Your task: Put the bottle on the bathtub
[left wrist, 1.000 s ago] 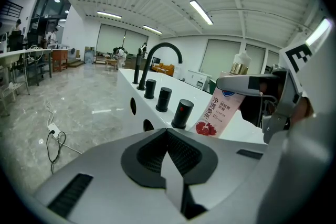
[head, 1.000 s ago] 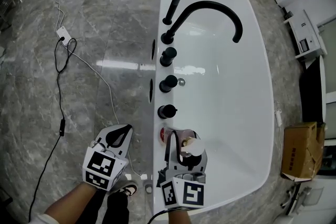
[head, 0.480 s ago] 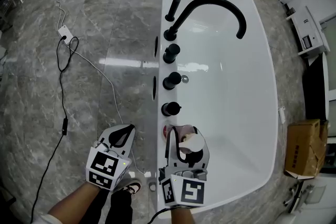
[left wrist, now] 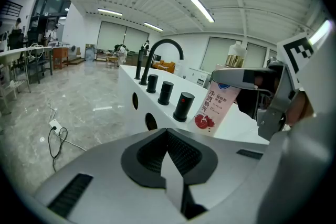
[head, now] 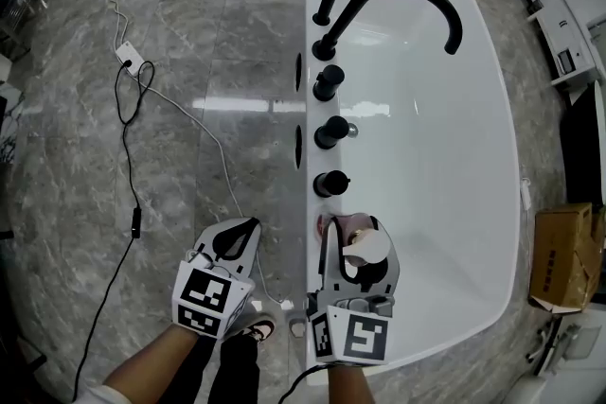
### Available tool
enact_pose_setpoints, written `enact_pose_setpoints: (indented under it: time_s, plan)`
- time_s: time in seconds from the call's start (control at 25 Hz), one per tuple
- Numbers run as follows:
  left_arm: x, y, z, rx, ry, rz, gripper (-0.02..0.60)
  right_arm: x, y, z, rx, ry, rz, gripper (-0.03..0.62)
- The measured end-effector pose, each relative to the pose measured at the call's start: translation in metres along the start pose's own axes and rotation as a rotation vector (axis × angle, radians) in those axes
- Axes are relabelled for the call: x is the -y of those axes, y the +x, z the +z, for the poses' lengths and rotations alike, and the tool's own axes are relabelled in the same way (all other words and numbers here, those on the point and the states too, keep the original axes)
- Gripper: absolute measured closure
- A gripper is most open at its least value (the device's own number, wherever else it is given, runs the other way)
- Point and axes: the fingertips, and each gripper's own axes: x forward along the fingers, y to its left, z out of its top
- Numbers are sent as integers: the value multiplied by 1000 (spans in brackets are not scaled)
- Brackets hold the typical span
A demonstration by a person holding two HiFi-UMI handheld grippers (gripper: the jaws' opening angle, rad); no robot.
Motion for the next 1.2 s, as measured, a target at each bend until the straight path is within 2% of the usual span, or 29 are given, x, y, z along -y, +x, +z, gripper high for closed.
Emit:
enact_pose_setpoints:
  time_s: [0.12,0.36,0.64,0.96,1.2]
  plan:
    - [-2,-4,-1,-11,-6,-5,565,0,1,-1,-6,5,-7,355]
    - [1,-15,12,-10,-19,-18,565,0,5,-8,-100,15,-24,355]
    - [2,-25,29,9,11,-26,566,5,3,-10,-133,43,-44,330]
    - [-6,-39,37,3,13,2,565,2,-7,-12,-167,57,-10,313]
    - [4,-45,44,8,22,-8,565,-2,-19,-11,-175,59,-1,307]
